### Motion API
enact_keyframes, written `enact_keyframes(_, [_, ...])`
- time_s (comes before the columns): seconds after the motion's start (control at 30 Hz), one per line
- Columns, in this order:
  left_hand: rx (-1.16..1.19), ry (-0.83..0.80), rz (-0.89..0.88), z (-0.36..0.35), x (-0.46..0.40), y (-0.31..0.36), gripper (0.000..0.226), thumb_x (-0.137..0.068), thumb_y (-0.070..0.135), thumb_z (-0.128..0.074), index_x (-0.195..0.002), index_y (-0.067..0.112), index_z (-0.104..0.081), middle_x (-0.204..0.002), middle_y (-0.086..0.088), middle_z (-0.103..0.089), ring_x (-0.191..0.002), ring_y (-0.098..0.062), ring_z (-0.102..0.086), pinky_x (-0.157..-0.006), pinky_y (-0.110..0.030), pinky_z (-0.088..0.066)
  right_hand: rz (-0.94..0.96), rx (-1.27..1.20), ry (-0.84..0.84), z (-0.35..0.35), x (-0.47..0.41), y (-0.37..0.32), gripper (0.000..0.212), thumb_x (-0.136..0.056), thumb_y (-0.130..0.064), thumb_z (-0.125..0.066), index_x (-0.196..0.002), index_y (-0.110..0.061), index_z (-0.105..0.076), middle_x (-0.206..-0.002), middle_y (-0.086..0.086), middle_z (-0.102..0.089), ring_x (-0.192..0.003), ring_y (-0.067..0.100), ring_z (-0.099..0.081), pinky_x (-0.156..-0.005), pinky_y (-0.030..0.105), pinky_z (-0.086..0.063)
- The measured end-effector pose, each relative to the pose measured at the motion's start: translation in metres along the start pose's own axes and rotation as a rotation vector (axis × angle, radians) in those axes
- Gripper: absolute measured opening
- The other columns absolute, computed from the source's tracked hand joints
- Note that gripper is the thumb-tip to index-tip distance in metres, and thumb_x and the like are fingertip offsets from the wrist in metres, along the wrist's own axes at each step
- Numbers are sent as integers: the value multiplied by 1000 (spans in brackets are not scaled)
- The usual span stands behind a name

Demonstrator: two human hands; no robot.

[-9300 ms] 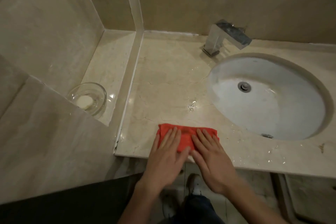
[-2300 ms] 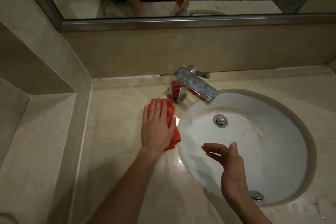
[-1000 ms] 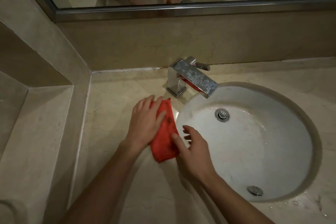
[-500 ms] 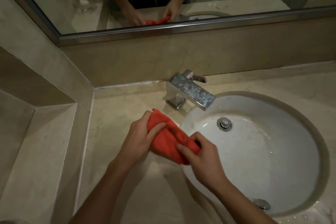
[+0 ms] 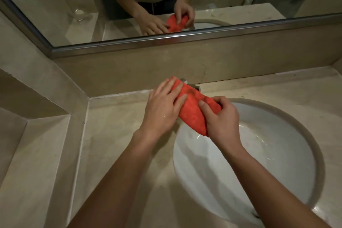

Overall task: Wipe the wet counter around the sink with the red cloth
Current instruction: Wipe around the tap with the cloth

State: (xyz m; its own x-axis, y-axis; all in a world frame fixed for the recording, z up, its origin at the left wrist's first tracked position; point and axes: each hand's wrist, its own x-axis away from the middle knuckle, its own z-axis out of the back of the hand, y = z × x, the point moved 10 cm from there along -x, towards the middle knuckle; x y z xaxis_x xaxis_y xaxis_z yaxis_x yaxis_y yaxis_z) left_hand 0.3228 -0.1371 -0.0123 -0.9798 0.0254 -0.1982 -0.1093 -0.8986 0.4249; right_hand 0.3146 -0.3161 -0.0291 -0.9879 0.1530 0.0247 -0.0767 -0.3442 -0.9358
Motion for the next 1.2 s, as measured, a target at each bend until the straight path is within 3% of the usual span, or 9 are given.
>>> enact_keyframes(0.17, [-93, 58, -91, -7, 16, 27, 55, -101, 46, -27, -139, 17, -55, -152, -1, -44, -143, -20, -34, -117, -42, -25, -2, -49, 44, 26, 11, 5, 4, -89, -22, -72, -88, -20, -69, -78, -9, -69, -75, 3, -64, -68, 23, -48])
enact_keyframes(0.3, [-109, 46, -127, -17, 34, 56, 54, -102, 45, -28, -140, 16, -54, -149, -2, -47, -142, -20, -36, -120, -43, -20, -16, -45, 69, 57, 31, 13, 6, -89, -23, -73, -87, -26, -69, -83, -15, -70, -77, 5, -66, -71, 30, -51])
enact_keyframes(0.47, [-272, 36, -68, -8, 23, 37, 56, -101, 47, -24, -141, 20, -52, -150, 2, -47, -141, -13, -38, -121, -49, -12, 9, -34, 50, 39, 22, 1, 5, -89, -22, -72, -86, -24, -68, -79, -12, -70, -77, 5, -65, -72, 29, -52])
enact_keyframes(0.6, [-367, -4, 88, 6, -2, -2, 56, -100, 45, -19, -143, 25, -48, -151, 5, -44, -141, -14, -37, -118, -52, -8, 102, 54, -30, -1, -5, -26, 7, -88, -25, -72, -87, -20, -67, -78, -13, -67, -77, 0, -62, -67, 14, -43])
enact_keyframes(0.73, [-325, 0, 35, 6, -7, -10, 57, -101, 42, -17, -144, 20, -47, -152, 2, -43, -145, -15, -31, -119, -48, -10, 130, 114, -49, -12, -14, -31, 8, -86, -23, -72, -84, -20, -65, -74, -14, -63, -72, -3, -58, -62, 7, -37])
enact_keyframes(0.9, [-216, 45, -107, -9, 23, 46, 54, -102, 37, -25, -138, 10, -55, -148, -3, -49, -142, -17, -37, -121, -45, -15, 57, 85, -10, 43, 14, -2, 4, -87, -21, -72, -85, -23, -69, -77, -14, -69, -77, 1, -63, -65, 17, -44])
enact_keyframes(1.03, [-254, 34, -135, -7, 32, 56, 51, -103, 36, -26, -138, 15, -56, -147, 1, -50, -141, -13, -38, -120, -50, -13, 31, 60, -9, 57, 27, 2, 5, -88, -23, -73, -86, -27, -70, -79, -16, -69, -77, 4, -64, -69, 27, -48])
enact_keyframes(1.2, [-383, -43, 26, 7, 7, 4, 59, -101, 40, -11, -145, 24, -47, -153, 6, -41, -144, -15, -34, -120, -56, -5, 103, 83, -58, 6, 4, -26, 4, -87, -20, -73, -86, -19, -69, -73, -14, -67, -76, -4, -60, -63, 7, -39])
